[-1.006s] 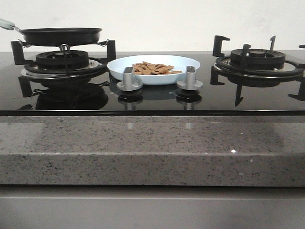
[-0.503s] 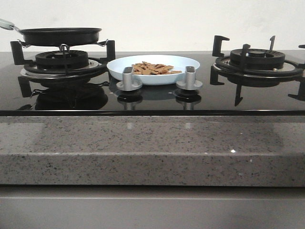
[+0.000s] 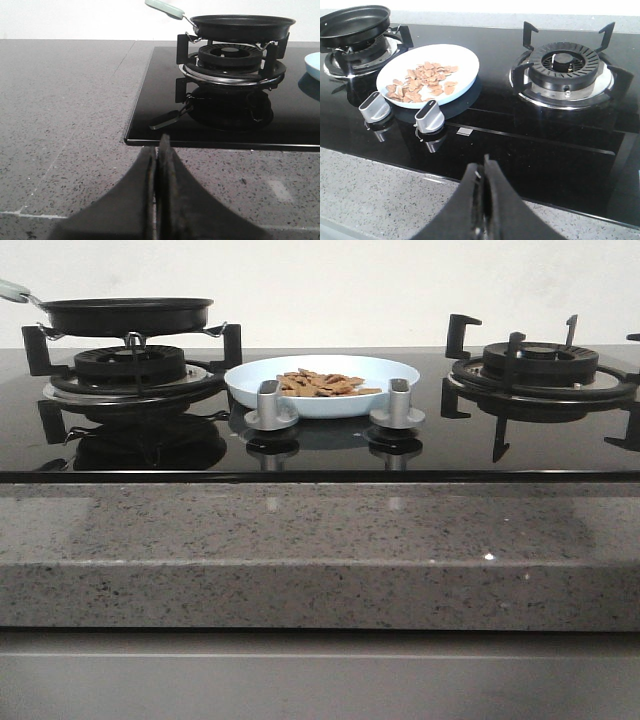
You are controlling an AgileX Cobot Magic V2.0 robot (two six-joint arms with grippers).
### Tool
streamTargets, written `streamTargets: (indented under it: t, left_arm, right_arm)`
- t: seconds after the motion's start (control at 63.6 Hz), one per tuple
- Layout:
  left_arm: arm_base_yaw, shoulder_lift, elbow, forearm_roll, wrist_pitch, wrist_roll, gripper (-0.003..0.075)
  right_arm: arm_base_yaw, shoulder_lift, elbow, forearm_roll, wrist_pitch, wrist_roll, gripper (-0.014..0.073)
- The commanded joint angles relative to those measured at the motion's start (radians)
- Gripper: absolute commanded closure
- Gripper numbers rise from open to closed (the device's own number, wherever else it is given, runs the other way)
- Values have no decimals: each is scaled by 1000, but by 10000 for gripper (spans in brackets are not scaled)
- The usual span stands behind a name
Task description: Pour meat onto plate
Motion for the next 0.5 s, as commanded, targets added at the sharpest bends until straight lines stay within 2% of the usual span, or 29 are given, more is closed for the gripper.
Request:
streamTargets:
  t: [0.0, 0.11, 0.204, 0.314, 0.377, 0.487]
  left_arm:
    - [-1, -17, 7, -10, -89, -10, 741]
    - [-1, -17, 7, -10, -89, -10, 741]
    - [-1, -17, 7, -10, -89, -10, 741]
    - [-1, -17, 7, -10, -89, -10, 741]
    - [-1, -17, 7, -10, -89, -10, 741]
    - [-1, -17, 7, -10, -89, -10, 741]
  right_arm:
    - [-5, 3, -26, 14, -71, -9, 662]
    - [-5, 3, -24, 13, -89, -9, 662]
    - [-4, -11, 24, -19, -206, -6, 662]
    - [-5, -57, 120, -112, -352, 42, 662]
    - [-5, -106, 209, -208, -442, 76, 662]
    - [-11, -208, 355, -290, -499, 99, 662]
